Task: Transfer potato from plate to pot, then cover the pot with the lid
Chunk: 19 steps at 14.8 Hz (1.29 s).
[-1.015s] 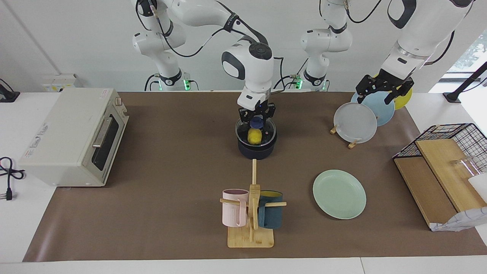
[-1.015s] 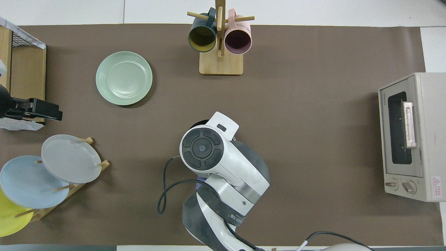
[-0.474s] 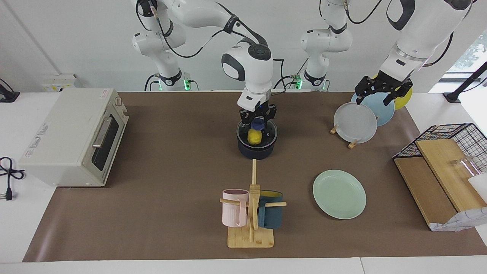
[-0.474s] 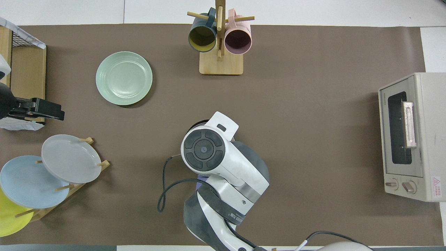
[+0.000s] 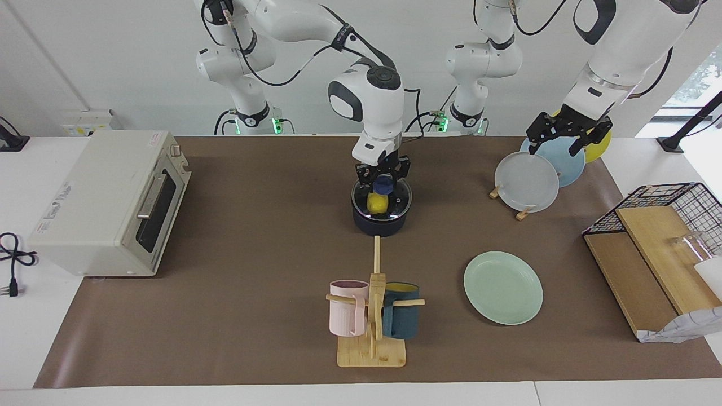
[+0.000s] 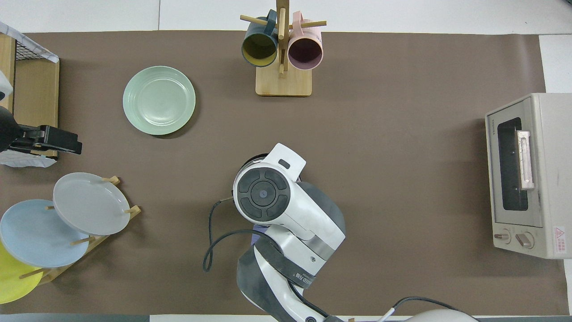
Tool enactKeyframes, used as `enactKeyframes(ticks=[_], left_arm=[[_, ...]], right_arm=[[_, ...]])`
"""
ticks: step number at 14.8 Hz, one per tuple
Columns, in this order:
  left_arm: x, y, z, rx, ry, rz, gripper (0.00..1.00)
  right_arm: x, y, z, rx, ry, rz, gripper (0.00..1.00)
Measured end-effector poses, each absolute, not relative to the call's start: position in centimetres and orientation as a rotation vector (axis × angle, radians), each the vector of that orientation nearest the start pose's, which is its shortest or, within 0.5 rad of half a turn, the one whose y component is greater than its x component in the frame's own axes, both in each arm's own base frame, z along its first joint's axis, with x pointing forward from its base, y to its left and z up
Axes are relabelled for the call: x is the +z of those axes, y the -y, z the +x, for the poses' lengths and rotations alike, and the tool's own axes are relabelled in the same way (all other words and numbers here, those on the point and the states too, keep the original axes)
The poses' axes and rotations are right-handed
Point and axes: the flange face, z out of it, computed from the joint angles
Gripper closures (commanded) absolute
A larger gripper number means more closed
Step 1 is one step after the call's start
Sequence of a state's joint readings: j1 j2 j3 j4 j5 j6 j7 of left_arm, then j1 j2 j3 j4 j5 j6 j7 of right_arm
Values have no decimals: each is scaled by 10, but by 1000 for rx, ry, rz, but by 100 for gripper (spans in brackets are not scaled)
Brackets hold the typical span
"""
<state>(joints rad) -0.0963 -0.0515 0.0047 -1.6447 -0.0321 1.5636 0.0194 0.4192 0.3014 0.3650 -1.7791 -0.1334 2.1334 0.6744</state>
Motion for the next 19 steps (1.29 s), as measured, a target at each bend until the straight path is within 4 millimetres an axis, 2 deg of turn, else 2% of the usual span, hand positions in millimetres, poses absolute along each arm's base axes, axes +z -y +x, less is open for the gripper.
enactKeyframes(ticks=[6,11,16,17,18,19], left_arm=[[617,49,534,51,-167,-3168,0],[617,49,534,52,-165,-3168,0],[617,44,535,52,-151,-3169,0],[617,43,535,52,-147,-3169,0],[617,42,535,52,-146,-3169,0],[617,43,535,52,-146,-3169,0]], right_arm=[[403,-436,469,-137,277,-3112,100],[402,-439,470,-154,167,-3102,100],[402,-439,470,-154,160,-3102,100],[402,-439,470,-154,160,-3102,74],[402,-438,471,-153,158,-3102,1],[402,-437,472,-152,154,-3102,0]])
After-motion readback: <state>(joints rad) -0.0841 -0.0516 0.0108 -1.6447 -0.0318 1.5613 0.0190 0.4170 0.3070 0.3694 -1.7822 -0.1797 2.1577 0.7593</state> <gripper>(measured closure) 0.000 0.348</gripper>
